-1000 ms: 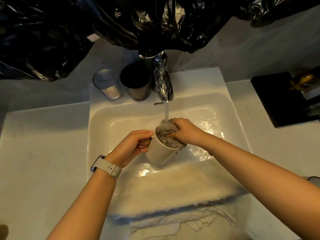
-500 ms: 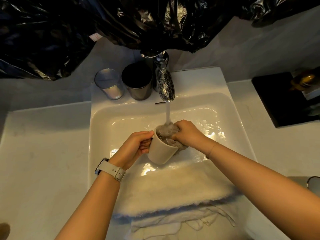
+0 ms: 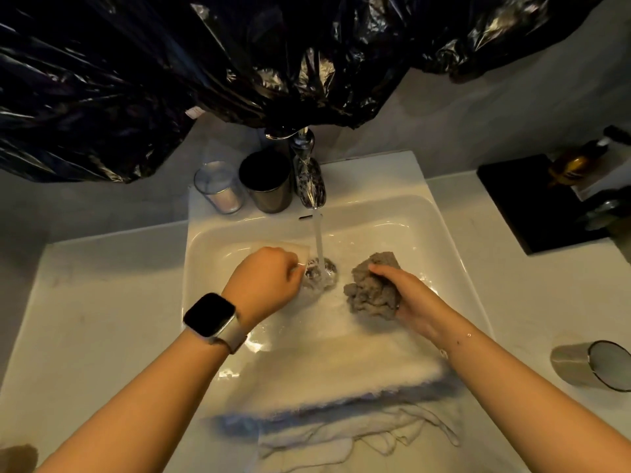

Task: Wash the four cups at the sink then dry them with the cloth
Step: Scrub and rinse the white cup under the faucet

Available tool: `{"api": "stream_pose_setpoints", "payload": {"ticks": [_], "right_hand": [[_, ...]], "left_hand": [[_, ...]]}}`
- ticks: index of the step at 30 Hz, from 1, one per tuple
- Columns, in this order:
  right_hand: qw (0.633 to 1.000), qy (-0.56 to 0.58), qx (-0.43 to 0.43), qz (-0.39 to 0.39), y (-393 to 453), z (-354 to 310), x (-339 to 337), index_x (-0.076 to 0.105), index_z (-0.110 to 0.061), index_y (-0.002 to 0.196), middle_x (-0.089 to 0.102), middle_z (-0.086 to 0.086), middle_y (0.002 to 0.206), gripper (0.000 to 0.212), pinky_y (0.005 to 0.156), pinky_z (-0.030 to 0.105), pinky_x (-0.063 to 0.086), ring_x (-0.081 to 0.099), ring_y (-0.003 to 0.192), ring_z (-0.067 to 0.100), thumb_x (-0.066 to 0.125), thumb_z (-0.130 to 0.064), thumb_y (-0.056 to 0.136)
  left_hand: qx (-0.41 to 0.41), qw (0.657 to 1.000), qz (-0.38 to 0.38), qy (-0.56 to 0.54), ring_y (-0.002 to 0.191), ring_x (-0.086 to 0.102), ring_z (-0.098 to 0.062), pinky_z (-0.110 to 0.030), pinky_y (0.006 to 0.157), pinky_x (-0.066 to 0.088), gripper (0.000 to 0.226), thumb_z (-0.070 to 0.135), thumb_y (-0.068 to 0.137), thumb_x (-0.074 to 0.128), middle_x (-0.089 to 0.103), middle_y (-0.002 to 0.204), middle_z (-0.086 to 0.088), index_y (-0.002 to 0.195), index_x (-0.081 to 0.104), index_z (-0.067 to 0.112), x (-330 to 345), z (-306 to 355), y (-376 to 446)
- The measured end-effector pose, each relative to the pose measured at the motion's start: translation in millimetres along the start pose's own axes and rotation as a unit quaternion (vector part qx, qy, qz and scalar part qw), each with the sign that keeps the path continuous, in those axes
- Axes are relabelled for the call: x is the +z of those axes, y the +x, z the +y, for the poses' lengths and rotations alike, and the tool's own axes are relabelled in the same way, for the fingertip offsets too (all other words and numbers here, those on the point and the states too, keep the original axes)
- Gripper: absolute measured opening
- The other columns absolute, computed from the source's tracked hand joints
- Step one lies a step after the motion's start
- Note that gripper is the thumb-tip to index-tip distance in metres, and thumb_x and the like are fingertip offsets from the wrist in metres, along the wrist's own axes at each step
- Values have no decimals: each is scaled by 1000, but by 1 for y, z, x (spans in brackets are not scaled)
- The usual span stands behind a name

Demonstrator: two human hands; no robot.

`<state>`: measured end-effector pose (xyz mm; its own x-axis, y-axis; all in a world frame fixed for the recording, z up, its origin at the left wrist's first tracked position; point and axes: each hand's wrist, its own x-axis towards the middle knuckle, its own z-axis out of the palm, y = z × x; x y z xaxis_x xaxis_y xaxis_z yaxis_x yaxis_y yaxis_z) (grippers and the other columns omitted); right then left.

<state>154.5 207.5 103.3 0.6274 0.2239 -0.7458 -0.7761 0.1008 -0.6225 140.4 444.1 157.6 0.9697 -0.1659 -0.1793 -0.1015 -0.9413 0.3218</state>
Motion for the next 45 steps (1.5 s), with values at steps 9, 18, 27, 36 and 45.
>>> {"api": "stream_pose_setpoints", "payload": {"ticks": [9,18,27,36,45], "right_hand": [[984,170,-53,-5,-3,6,-12,21,-18,57,23,5,59,49,49,27,30,39,47,20,63,-11,82],[988,53,-82,116,-17,-16,1,27,-20,57,32,4,50,37,52,31,29,44,44,22,49,3,75],[968,-86,-199,126,-48,-40,-24,53,14,85,57,33,65,17,48,35,41,64,53,32,56,-3,80],[964,-40,-229,131,-56,-68,-45,54,-2,108,60,13,76,24,41,25,45,65,51,16,62,-1,86],[965,-53,-213,142,-9,-83,-47,66,-3,86,70,9,65,4,50,31,53,70,55,19,68,0,83]], "left_hand": [[27,968,-75,239,92,58,-27,-35,80,46,29,22,98,41,66,99,-7,101,69,15,-1,17,-6],[-6,984,-26,175,82,54,-26,-33,67,36,31,26,101,40,62,87,-7,87,63,11,1,19,-25],[-184,823,54,-534,65,39,-19,-35,70,34,38,23,102,46,41,63,-6,66,44,10,3,40,-46],[-144,714,175,-662,70,48,-12,-31,80,41,38,20,104,42,49,68,1,67,48,17,45,110,28],[-161,681,257,-667,85,56,-12,-33,96,44,35,21,103,47,61,75,7,70,55,18,69,115,113]]}}
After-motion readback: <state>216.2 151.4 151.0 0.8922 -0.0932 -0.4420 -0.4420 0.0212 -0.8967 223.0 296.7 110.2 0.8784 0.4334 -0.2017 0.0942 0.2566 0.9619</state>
